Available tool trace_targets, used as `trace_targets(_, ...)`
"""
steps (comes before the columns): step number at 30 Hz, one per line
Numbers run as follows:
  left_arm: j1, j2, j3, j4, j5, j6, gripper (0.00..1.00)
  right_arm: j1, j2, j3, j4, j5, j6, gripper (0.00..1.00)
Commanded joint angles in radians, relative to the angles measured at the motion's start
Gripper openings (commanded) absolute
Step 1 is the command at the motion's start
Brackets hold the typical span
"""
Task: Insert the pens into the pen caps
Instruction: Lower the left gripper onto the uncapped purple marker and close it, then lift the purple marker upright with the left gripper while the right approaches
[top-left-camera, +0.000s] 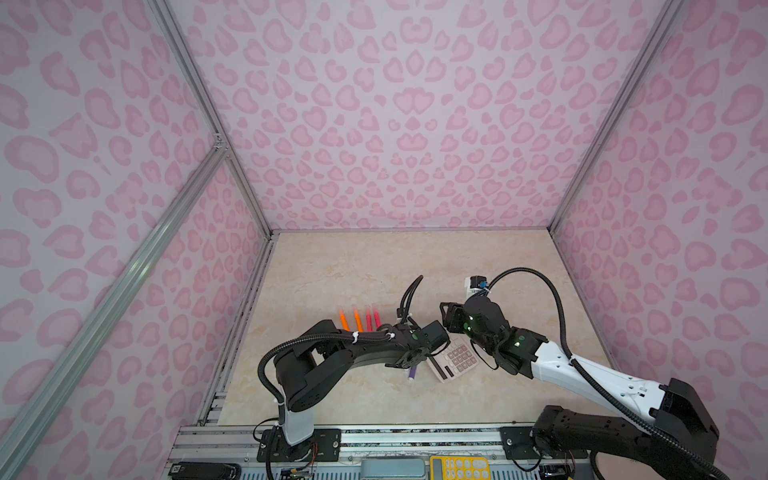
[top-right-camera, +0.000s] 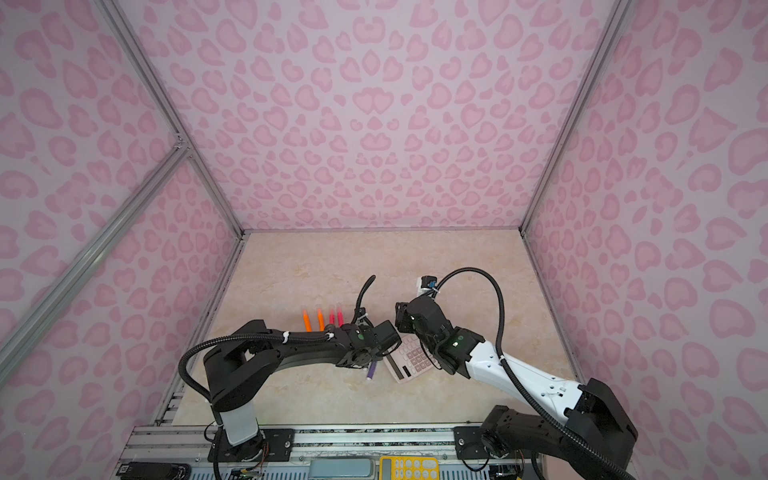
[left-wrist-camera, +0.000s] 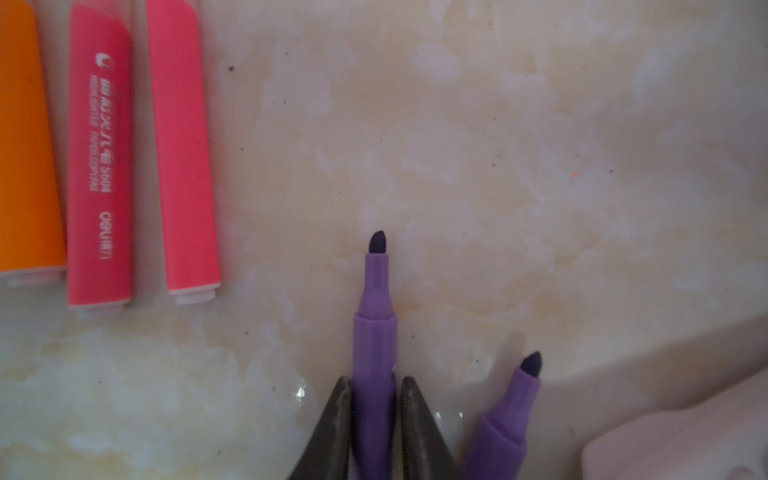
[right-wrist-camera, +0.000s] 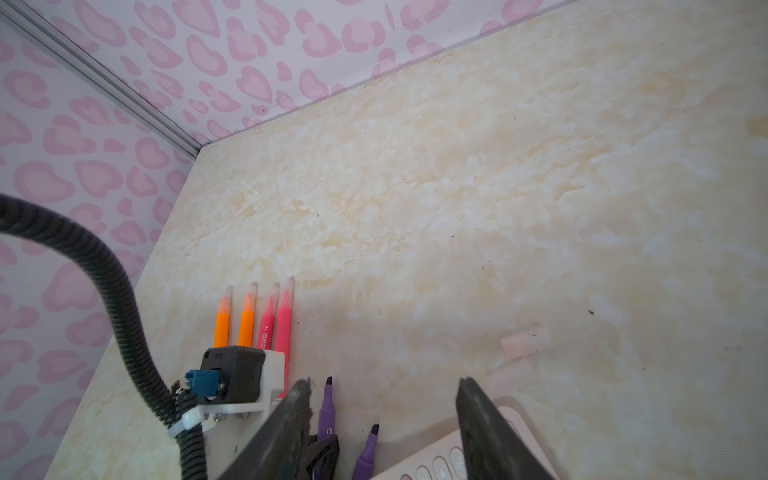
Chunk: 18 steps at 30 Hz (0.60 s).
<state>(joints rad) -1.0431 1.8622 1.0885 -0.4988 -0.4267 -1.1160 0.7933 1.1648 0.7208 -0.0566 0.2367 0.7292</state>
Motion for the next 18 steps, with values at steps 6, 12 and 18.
trace_targets(6,0.008,0.041,0.006,-0.040,0.136,-0.004,0.03,0.001,-0.002,-0.012,-0.003,0.021,-0.006,0.57)
trace_targets(12,0.074,0.007,0.006,0.037,0.169,0.102,0.03,-0.001,-0.009,-0.018,0.001,0.033,0.002,0.58)
trace_targets(18,0.130,-0.176,-0.060,0.233,0.065,0.336,0.03,-0.017,-0.060,-0.058,0.035,0.057,0.014,0.59)
